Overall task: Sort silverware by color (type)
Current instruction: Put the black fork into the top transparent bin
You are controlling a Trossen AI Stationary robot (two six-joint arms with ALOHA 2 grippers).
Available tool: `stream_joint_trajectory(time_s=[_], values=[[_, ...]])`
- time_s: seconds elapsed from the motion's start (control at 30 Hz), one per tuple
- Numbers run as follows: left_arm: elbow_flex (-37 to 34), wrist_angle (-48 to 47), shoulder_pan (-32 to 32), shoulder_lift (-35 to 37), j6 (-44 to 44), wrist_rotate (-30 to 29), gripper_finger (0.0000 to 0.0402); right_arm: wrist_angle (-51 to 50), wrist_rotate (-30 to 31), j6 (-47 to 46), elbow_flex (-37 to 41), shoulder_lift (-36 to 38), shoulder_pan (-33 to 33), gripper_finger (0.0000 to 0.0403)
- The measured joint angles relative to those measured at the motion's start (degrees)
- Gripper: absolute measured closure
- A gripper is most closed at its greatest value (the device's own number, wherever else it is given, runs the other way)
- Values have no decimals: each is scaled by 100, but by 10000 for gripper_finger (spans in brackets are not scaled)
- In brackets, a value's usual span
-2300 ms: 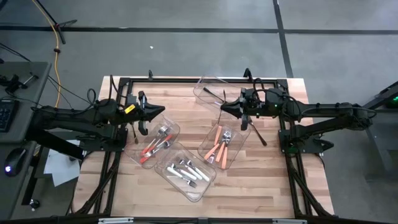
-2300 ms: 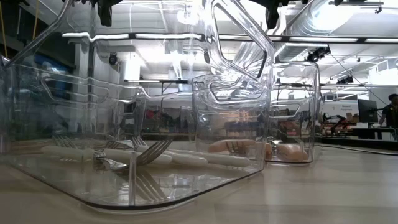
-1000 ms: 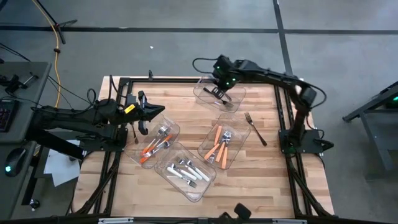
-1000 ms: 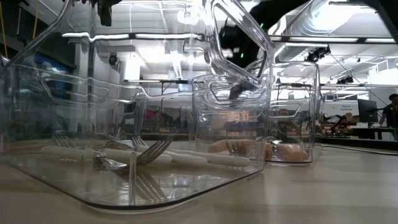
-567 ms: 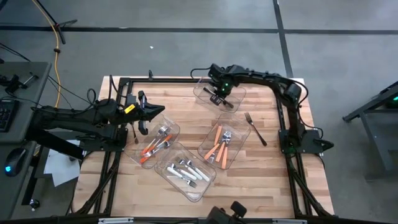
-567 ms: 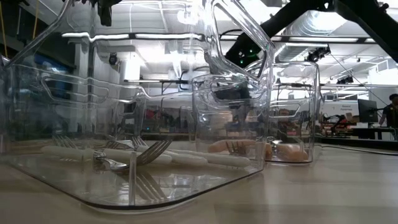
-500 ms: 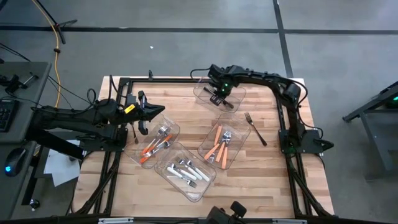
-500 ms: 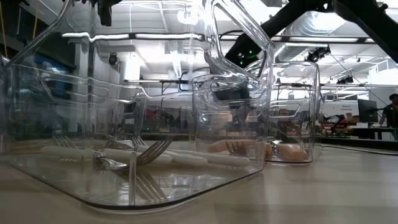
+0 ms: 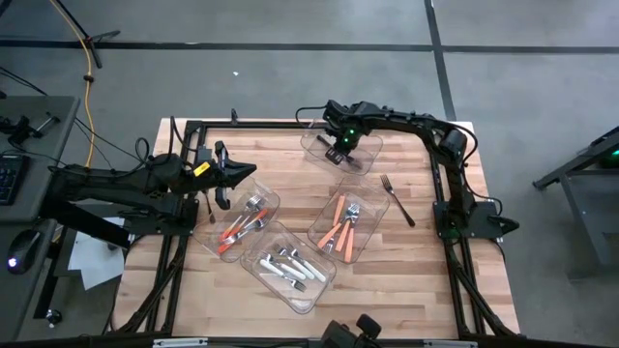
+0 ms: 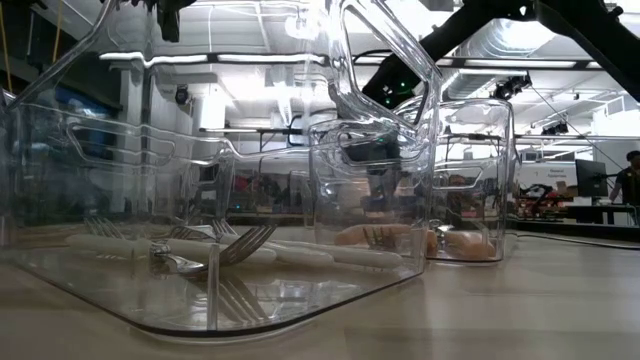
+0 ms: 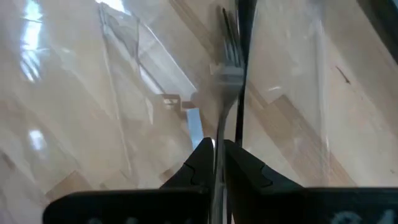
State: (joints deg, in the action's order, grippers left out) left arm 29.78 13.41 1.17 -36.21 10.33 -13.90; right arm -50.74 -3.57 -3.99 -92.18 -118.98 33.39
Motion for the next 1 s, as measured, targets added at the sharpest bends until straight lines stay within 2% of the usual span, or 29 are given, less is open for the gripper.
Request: stream_joint_trajectory(time_s=[0.17,0.5,0.63,0.8,0.9,1.0], values=[[1,0,-1,0,0,-1,401,-4,-68,-254,0,1,0,364],[0,-11,-2,0,0,-2,401,-132,-79,102,0,491,37,247],[0,-13,-2,0,0,-2,401,-337,-95,42,0,1000,103,222],[1,-14,-2,1,-180,-2,401,-609,-107,156,47,1839,84,213],[2,-16,-2,0,-192,-2,401,-556,-118,145,352,2480,42,212],[2,-17,-2,0,-192,-2,401,-220,-116,61,1001,3288,-37,213]])
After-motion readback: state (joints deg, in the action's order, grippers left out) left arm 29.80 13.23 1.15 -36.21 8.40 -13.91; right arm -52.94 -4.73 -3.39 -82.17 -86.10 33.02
